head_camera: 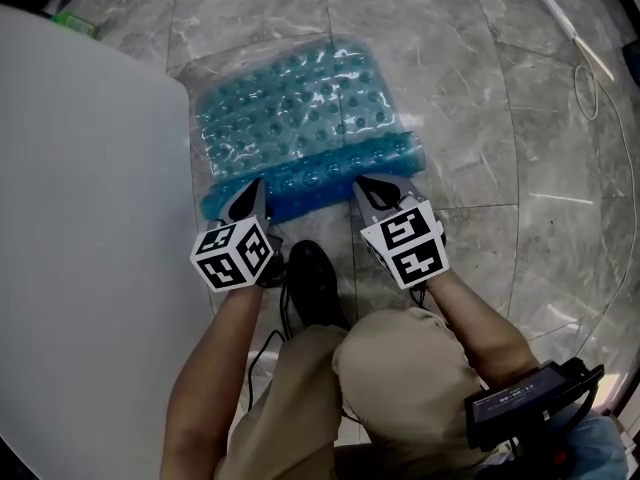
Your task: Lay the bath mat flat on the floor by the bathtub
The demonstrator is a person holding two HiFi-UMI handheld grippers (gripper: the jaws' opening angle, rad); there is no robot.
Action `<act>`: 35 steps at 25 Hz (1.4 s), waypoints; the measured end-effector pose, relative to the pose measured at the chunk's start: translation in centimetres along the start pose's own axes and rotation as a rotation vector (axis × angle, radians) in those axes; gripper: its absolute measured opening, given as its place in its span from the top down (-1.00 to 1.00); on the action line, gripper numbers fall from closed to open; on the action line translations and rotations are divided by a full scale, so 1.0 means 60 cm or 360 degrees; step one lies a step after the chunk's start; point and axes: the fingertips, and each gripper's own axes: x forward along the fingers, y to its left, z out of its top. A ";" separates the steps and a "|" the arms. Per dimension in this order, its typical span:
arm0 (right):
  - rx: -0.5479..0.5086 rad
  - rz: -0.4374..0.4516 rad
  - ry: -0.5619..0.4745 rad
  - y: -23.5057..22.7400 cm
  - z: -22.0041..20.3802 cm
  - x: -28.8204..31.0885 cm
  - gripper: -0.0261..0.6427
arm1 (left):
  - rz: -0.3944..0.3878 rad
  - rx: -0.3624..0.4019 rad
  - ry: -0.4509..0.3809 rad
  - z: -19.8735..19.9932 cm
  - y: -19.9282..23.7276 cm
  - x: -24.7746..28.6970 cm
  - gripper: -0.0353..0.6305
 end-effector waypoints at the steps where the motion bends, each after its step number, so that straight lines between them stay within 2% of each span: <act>1: 0.0030 0.0006 -0.0047 -0.001 0.015 -0.006 0.90 | 0.0001 0.0014 0.0010 -0.003 0.000 0.001 0.87; 4: 0.0040 -0.0050 -0.0116 -0.010 0.045 0.003 0.90 | -0.0008 0.0011 0.0021 -0.021 -0.002 -0.003 0.87; 9: -0.0027 -0.0102 0.0016 -0.008 0.030 0.054 0.90 | -0.0133 -0.0039 0.0036 -0.052 -0.019 -0.032 0.87; 11: -0.0103 -0.0142 0.0061 -0.007 0.017 0.065 0.90 | -0.0157 -0.0066 -0.0006 -0.045 -0.025 -0.052 0.87; 15: -0.0213 -0.0180 0.0035 -0.006 0.009 0.070 0.90 | -0.0195 -0.0106 -0.0121 -0.028 -0.050 -0.124 0.87; 19: -0.0162 -0.0156 0.0028 -0.008 0.005 0.072 0.90 | -0.0221 -0.0030 -0.0200 -0.032 -0.054 -0.216 0.87; 22: -0.0117 -0.0149 0.0041 -0.008 0.000 0.072 0.90 | -0.0151 -0.0118 -0.0238 -0.046 -0.022 -0.257 0.87; 26: -0.0077 -0.0122 0.0071 -0.006 -0.005 0.077 0.90 | -0.0131 -0.0229 -0.0214 -0.063 0.000 -0.236 0.87; 30: -0.0077 -0.0110 0.0052 -0.002 0.009 0.081 0.90 | -0.0153 -0.0225 -0.0225 -0.054 -0.002 -0.190 0.87; 33: -0.0049 -0.0182 0.0054 0.001 0.005 0.070 0.90 | -0.0203 -0.0211 -0.0225 -0.037 -0.018 -0.161 0.87; 35: -0.0053 -0.0247 0.0065 0.010 0.000 0.057 0.90 | -0.0185 -0.0185 -0.0217 -0.018 -0.022 -0.150 0.87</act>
